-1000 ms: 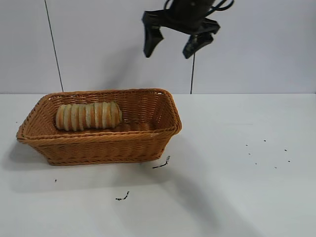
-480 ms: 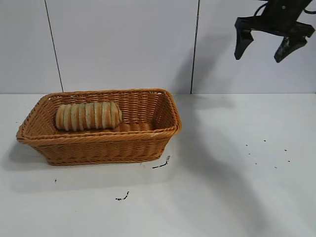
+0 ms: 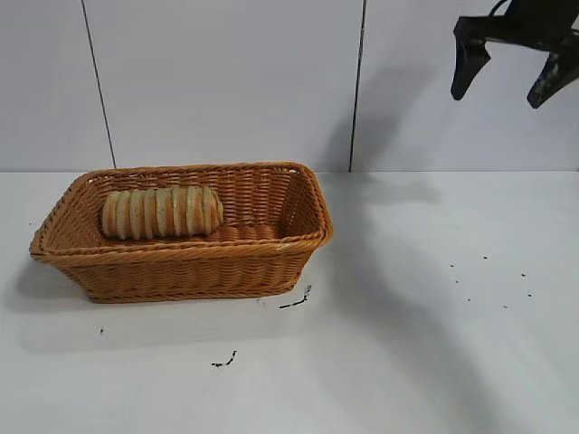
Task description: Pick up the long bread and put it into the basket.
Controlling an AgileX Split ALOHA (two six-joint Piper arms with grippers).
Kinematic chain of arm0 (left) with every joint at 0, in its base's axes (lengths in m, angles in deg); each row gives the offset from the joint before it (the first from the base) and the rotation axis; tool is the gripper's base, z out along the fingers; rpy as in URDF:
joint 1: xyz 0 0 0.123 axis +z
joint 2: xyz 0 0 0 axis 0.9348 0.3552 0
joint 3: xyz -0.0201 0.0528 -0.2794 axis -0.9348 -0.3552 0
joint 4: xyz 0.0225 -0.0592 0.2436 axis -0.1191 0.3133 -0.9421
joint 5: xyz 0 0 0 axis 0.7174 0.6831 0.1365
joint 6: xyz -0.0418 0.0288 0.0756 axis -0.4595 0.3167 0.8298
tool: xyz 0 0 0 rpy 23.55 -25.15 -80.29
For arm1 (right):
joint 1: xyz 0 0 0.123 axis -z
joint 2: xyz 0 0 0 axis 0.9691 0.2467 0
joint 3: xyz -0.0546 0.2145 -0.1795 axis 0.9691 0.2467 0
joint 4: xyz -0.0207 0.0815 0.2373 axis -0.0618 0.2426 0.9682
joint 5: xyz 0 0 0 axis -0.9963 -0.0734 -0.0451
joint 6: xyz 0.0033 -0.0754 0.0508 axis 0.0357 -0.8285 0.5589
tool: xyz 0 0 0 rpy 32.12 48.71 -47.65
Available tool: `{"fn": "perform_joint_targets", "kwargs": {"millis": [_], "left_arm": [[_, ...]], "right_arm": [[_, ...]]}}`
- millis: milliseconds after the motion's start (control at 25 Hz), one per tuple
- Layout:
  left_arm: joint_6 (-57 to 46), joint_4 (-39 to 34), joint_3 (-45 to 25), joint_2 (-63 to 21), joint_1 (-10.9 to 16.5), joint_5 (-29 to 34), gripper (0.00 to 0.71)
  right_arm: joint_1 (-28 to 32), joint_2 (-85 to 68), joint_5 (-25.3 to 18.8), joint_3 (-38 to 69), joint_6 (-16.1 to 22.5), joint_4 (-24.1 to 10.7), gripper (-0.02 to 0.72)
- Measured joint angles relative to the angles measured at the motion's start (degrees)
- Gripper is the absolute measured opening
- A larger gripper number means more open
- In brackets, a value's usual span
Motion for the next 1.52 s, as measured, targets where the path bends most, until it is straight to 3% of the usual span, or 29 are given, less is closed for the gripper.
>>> {"fn": "perform_joint_targets", "kwargs": {"millis": [560,920,1080,1520], "left_arm": [[0.0,0.0,0.0,0.0,0.0,0.0,0.692],[0.0,0.0,0.0,0.0,0.0,0.0,0.692],[0.0,0.0,0.0,0.0,0.0,0.0,0.692],[0.0,0.0,0.0,0.0,0.0,0.0,0.692]], "right_arm": [[0.0,-41.7,0.21,49.59,-1.15,-0.32,0.689],[0.0,-71.1,7.23,77.74,-0.48,-4.2,0.689],[0.0,-85.79,10.83,80.48,0.89,-4.27,0.689],[0.0,-111.29,11.45,80.84,2.05,-4.56,0.689]]}}
